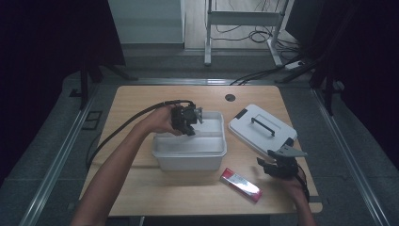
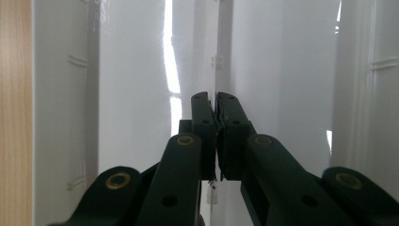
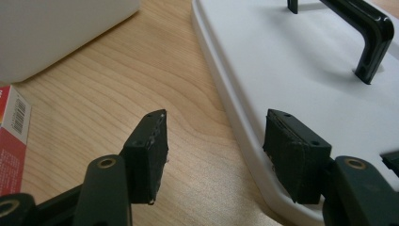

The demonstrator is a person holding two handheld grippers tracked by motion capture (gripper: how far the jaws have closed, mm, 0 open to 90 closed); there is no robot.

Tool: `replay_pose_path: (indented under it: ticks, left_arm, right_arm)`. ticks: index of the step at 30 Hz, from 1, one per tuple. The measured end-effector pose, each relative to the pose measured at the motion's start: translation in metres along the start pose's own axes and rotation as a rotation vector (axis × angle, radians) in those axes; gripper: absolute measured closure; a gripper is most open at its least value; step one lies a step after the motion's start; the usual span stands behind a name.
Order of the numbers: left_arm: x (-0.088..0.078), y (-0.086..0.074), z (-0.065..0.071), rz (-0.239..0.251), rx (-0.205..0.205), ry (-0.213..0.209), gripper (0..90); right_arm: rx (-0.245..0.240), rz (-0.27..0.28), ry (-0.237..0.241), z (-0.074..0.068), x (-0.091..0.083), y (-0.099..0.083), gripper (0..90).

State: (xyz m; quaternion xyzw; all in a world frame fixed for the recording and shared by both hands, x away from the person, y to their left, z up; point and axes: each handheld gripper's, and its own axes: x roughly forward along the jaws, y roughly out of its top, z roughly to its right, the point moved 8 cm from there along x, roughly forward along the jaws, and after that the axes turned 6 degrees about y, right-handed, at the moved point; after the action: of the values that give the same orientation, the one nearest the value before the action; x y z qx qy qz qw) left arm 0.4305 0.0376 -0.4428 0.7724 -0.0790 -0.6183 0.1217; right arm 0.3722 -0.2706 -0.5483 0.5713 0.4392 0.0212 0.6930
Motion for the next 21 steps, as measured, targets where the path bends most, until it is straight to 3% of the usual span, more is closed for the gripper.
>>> replay_pose_path:
  ticks: [12,21]
  left_arm:
    - [-0.011,0.0,-0.003,0.036,-0.013,0.01,89.6]
    - [-0.043,0.005,-0.01,0.104,-0.028,0.057,89.7]
  right_arm:
    - [0.004,0.008,-0.007,0.001,-0.003,0.001,40.1]
    - [0.011,0.02,-0.012,0.003,-0.006,0.002,40.1]
